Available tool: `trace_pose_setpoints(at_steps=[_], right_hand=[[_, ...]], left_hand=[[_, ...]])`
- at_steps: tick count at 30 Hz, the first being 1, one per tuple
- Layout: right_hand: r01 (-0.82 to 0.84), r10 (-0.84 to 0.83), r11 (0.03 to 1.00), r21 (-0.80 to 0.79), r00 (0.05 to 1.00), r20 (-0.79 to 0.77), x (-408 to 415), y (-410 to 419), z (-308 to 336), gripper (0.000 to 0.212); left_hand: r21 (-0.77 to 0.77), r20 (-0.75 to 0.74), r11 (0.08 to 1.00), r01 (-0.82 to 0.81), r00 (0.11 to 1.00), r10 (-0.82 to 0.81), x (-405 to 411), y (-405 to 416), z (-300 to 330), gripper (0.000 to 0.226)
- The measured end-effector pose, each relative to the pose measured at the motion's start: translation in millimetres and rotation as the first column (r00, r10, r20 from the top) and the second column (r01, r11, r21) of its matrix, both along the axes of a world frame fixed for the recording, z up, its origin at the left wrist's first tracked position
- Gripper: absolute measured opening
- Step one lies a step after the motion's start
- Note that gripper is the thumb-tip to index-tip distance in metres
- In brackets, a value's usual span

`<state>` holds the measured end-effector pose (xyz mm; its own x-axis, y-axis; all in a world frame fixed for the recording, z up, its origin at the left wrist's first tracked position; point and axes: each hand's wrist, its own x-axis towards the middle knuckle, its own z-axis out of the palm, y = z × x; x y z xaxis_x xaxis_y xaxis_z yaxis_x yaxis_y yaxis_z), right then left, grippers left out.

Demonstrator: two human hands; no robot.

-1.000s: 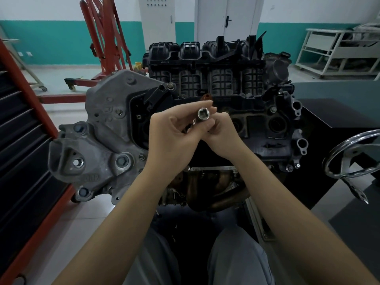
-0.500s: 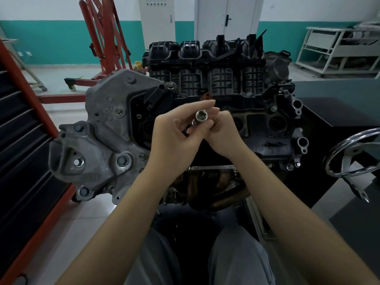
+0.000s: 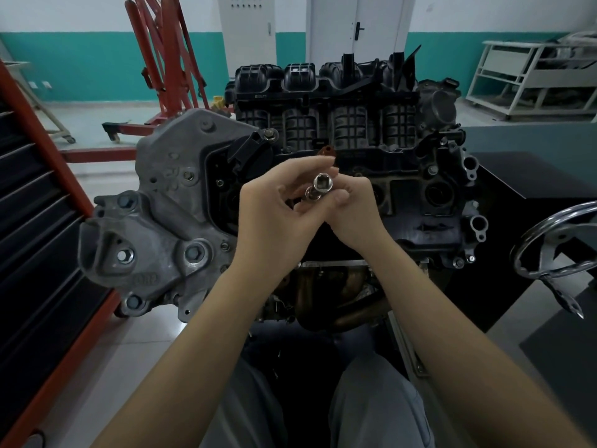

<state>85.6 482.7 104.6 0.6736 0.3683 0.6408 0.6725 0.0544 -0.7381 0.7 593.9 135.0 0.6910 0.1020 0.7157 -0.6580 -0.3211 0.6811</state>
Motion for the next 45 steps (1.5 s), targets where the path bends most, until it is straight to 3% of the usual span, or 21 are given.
trace_pose_setpoints(at_steps=[3, 9, 15, 19, 22, 26, 28, 33, 40, 45], right_hand=[[-0.027, 0.027, 1.000, -0.010, 1.000, 0.005, -0.5, -1.0, 1.5, 0.037], [-0.118, 0.115, 0.989, -0.085, 0.993, -0.038, 0.8, -4.5, 7.0, 0.042], [-0.070, 0.069, 0.996, -0.056, 0.998, -0.006, 2.0, -3.2, 4.7, 0.038], [-0.133, 0.130, 0.986, -0.098, 0.991, -0.043, 0.5, -6.0, 4.4, 0.042], [-0.053, 0.049, 0.996, -0.069, 0.997, -0.054, 2.7, -6.1, 2.4, 0.045], [0.011, -0.012, 0.999, -0.040, 1.000, -0.014, 3.3, -2.6, -0.3, 0.031], [0.000, -0.001, 1.000, -0.024, 1.000, -0.015, 1.4, -2.0, 1.0, 0.033], [-0.064, 0.059, 0.996, -0.069, 0.995, -0.083, -0.8, -3.0, 2.5, 0.043], [-0.055, 0.055, 0.997, -0.059, 0.998, -0.001, -5.0, 3.1, 6.2, 0.047], [-0.048, 0.047, 0.998, -0.043, 0.999, -0.016, 1.8, -1.6, -0.3, 0.037]], left_hand=[[-0.041, 0.027, 0.998, -0.040, 0.999, 0.041, 0.2, -0.6, -2.0, 0.031], [-0.050, -0.044, 0.989, 0.136, 0.989, -0.138, 1.1, 2.7, -2.2, 0.038], [-0.051, 0.049, 0.996, -0.077, 0.996, 0.079, 0.1, -1.2, -2.9, 0.028], [-0.072, 0.009, 0.995, 0.072, 0.997, -0.071, 1.2, 1.1, -5.6, 0.034], [-0.045, -0.024, 0.988, 0.144, 0.989, -0.146, 1.0, 1.3, -4.4, 0.036], [-0.050, 0.022, 0.998, -0.028, 0.999, 0.030, 0.2, -1.5, -2.9, 0.030], [-0.068, 0.035, 0.997, -0.038, 0.999, 0.041, -0.3, -1.9, -3.7, 0.030], [-0.023, -0.012, 0.990, 0.142, 0.990, -0.142, -2.3, -0.1, -5.3, 0.038], [-0.042, 0.072, 0.996, -0.081, 0.994, 0.084, -0.4, -2.9, -4.1, 0.028], [-0.025, 0.006, 0.996, 0.088, 0.996, -0.088, -0.8, 2.2, -3.2, 0.035]])
